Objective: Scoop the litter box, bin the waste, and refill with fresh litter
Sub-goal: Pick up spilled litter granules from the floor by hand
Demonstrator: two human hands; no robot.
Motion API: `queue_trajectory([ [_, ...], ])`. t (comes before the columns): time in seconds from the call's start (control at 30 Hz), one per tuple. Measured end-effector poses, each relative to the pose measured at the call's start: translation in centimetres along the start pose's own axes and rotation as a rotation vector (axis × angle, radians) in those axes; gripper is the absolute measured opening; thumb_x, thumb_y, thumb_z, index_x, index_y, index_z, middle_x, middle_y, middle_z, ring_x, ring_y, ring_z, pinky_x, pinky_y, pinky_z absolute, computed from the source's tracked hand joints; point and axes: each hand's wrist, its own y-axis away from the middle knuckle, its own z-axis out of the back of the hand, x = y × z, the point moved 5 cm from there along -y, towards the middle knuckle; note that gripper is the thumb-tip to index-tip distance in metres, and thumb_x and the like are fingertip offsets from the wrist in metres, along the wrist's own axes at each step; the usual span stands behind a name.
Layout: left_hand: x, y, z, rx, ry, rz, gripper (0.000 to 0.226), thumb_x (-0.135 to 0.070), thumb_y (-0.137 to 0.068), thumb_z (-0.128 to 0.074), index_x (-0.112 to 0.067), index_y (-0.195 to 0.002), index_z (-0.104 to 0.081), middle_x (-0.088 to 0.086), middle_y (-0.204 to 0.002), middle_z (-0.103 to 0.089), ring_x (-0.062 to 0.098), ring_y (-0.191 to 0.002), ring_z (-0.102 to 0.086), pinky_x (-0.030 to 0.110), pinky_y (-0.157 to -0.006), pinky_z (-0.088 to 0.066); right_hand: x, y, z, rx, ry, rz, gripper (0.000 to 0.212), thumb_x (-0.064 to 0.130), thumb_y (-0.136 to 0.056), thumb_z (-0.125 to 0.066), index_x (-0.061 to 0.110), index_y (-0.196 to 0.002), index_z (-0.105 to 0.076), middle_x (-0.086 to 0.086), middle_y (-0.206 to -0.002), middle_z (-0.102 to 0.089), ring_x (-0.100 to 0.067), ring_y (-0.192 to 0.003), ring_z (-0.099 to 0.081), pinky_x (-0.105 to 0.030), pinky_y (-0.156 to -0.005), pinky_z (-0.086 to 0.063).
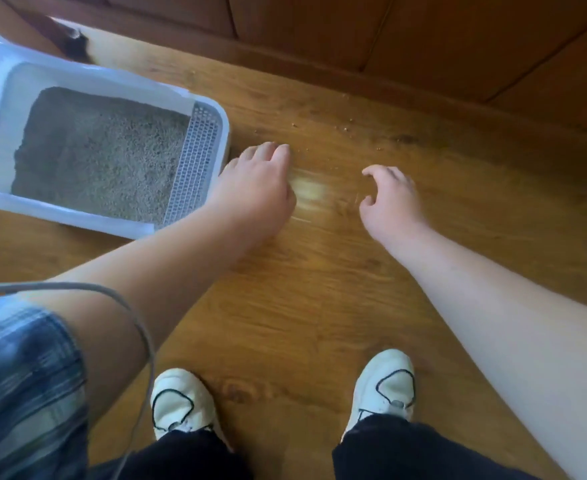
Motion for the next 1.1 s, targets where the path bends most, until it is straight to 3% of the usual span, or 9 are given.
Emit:
queue_trajectory([
  [0.13, 1.1, -5.1, -4.3, -0.078, -0.042, -0.018, 0.046, -0.022, -0.087, -0.046, -0.012, -0.132, -0.044, 0.011, -0.136, -0.049, 0.033, -0.125, -0.045, 0.044, -0.097, -0.041, -2.5, -6.2, -3.1, -0.075, -0.026, 0.037, 0.040, 0.014, -0.098, -0.048, 0.024, -0.136, -0.051, 0.001, -0.142, -0.047, -0.025, -0.120, -0.053, -0.042, -0.095, -0.051],
  [0.33, 2.2, -8.1, -7.9, 0.028, -0.020, -0.003, 0.049, -0.024, -0.090, -0.046, -0.015, -0.138, -0.039, 0.011, -0.139, -0.046, 0.033, -0.128, -0.042, 0.046, -0.101, -0.041, -4.9, -10.4, -4.9, -0.072, 0.012, 0.030, 0.031, 0.019, -0.098, -0.050, 0.027, -0.127, -0.055, 0.005, -0.130, -0.053, -0.020, -0.111, -0.055, -0.038, -0.086, -0.053],
  [0.43, 2.3, -6.7, -7.7, 0.053, 0.228, 0.097, 0.052, -0.025, -0.091, -0.050, -0.019, -0.142, -0.039, 0.007, -0.140, -0.047, 0.029, -0.128, -0.045, 0.041, -0.100, -0.042, -4.9, -10.6, -4.7, -0.134, -0.046, -0.015, 0.024, 0.019, -0.097, -0.052, 0.030, -0.117, -0.057, 0.009, -0.119, -0.055, -0.017, -0.100, -0.058, -0.032, -0.075, -0.051],
  [0.5, 2.7, -6.0, -8.3, 0.067, 0.473, 0.237, 0.046, -0.024, -0.090, -0.052, -0.020, -0.136, -0.047, 0.001, -0.131, -0.055, 0.024, -0.116, -0.055, 0.034, -0.093, -0.047, -4.8, -10.4, -5.6, -0.113, -0.027, 0.017, 0.020, 0.019, -0.097, -0.053, 0.031, -0.113, -0.058, 0.010, -0.114, -0.055, -0.015, -0.095, -0.057, -0.030, -0.072, -0.048],
  [0.57, 3.5, -5.4, -10.3, 0.148, 0.926, 0.460, 0.032, -0.022, -0.087, -0.054, -0.017, -0.118, -0.057, 0.002, -0.110, -0.063, 0.021, -0.091, -0.063, 0.035, -0.079, -0.054, -5.1, -10.7, -7.0, -0.063, 0.018, 0.069, 0.018, 0.019, -0.097, -0.054, 0.030, -0.111, -0.059, 0.010, -0.111, -0.054, -0.015, -0.095, -0.057, -0.030, -0.073, -0.047],
  [0.67, 3.1, -4.9, -13.2, 0.279, 1.624, 0.631, 0.006, -0.012, -0.091, -0.050, -0.014, -0.096, -0.053, 0.008, -0.084, -0.050, 0.020, -0.070, -0.049, 0.036, -0.066, -0.045, -5.7, -12.1, -7.8, -0.086, 0.028, 0.077, 0.012, 0.022, -0.098, -0.055, 0.028, -0.107, -0.060, 0.009, -0.108, -0.054, -0.017, -0.092, -0.057, -0.028, -0.069, -0.041],
  [0.8, 2.7, -4.2, -15.6, 0.292, 1.757, 0.803, 0.020, -0.024, -0.100, -0.044, -0.011, -0.094, -0.058, 0.010, -0.093, -0.065, 0.030, -0.090, -0.065, 0.049, -0.092, -0.051, -5.4, -13.4, -7.7, -0.143, -0.034, 0.068, 0.009, 0.023, -0.098, -0.056, 0.030, -0.102, -0.059, 0.010, -0.105, -0.054, -0.016, -0.086, -0.057, -0.027, -0.063, -0.042],
  [0.97, 1.3, -4.6, -16.6, 0.266, 2.067, 0.906, 0.038, -0.036, -0.103, -0.036, -0.006, -0.115, -0.056, 0.018, -0.121, -0.064, 0.033, -0.108, -0.064, 0.048, -0.094, -0.050, -4.1, -17.1, -6.3, -0.267, -0.152, 0.040, 0.014, 0.015, -0.096, -0.058, 0.024, -0.104, -0.063, 0.009, -0.105, -0.052, -0.017, -0.089, -0.058, -0.029, -0.073, -0.047],
  [1.1, 1.3, -6.2, -16.1, 0.185, 2.298, 0.819, 0.043, -0.037, -0.104, -0.035, -0.002, -0.121, -0.055, 0.020, -0.122, -0.064, 0.035, -0.113, -0.063, 0.049, -0.092, -0.051, -2.8, -20.8, -5.6, -0.300, -0.128, 0.089, 0.018, 0.014, -0.096, -0.059, 0.023, -0.110, -0.064, 0.009, -0.113, -0.052, -0.016, -0.089, -0.059, -0.024, -0.067, -0.041],
])
